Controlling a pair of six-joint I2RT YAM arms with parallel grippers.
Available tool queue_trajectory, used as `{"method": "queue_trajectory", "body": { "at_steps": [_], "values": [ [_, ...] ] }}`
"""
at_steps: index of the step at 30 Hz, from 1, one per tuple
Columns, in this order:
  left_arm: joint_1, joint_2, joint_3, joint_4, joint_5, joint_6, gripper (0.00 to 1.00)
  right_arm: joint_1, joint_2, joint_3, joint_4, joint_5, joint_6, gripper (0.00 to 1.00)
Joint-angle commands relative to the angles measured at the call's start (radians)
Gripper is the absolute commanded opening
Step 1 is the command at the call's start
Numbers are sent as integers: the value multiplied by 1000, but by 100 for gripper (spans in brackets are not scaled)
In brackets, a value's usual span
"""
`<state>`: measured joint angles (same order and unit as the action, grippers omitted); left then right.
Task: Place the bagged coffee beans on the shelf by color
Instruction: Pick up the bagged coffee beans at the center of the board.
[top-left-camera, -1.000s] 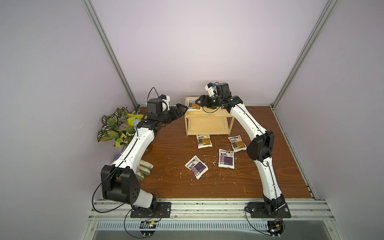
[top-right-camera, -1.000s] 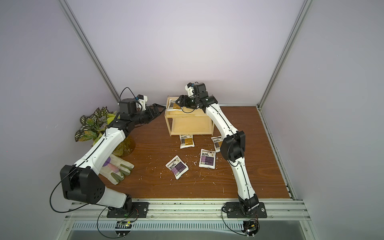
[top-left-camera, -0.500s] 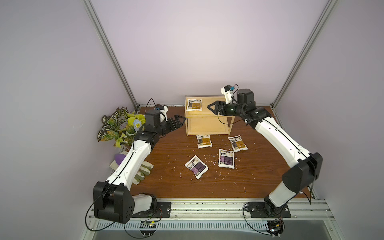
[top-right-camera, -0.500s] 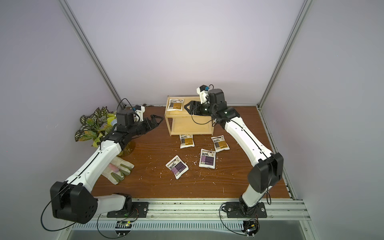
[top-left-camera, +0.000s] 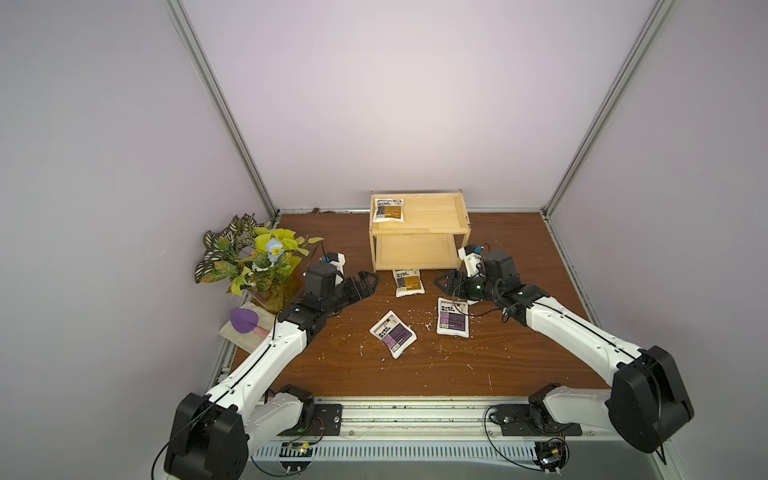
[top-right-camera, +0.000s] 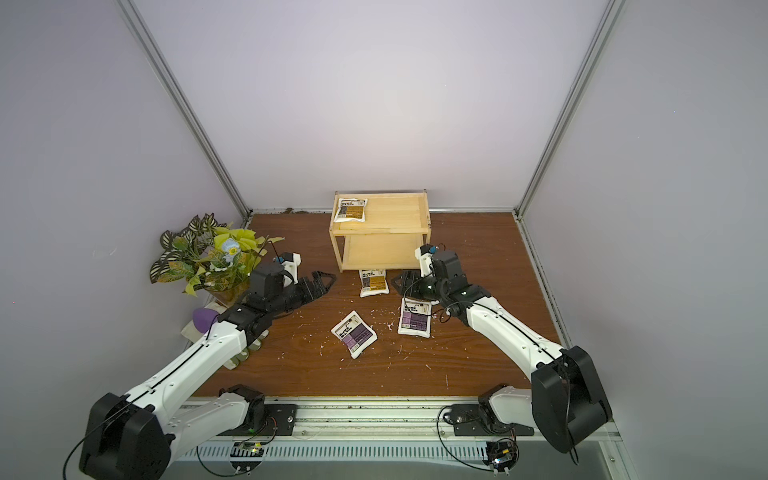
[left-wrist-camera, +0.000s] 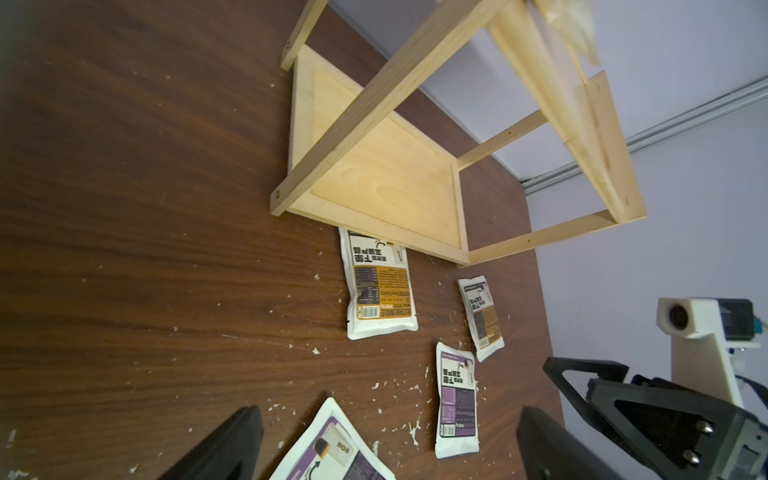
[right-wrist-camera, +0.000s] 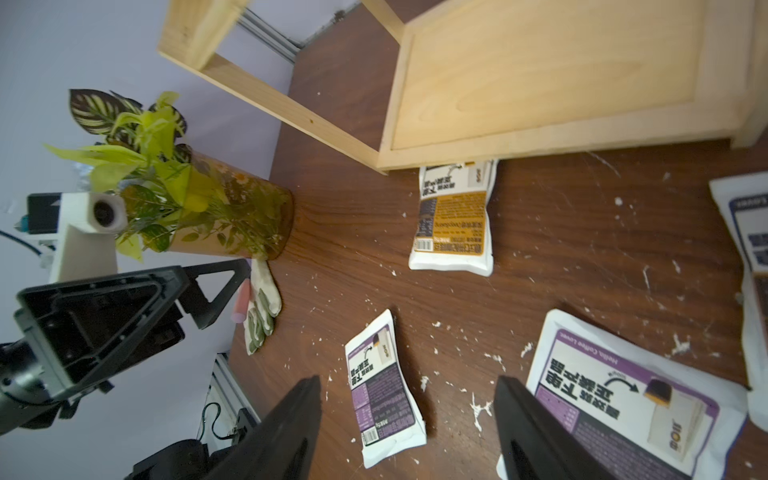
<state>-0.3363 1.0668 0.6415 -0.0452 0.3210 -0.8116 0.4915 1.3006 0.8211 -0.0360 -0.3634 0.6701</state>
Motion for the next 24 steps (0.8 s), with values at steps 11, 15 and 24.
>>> {"method": "queue_trajectory", "body": {
  "at_steps": [11,15,24],
  "values": [
    [-90,86,-57,186,-87,-44,99,10,188,-87,429,118,96,71],
    [-90,118,-49,203,-77,-38,100,14,253,-96,510,137,133,70],
    [-94,190,-39,237,-48,-27,100,50,418,-11,539,150,144,67]
  ]
}}
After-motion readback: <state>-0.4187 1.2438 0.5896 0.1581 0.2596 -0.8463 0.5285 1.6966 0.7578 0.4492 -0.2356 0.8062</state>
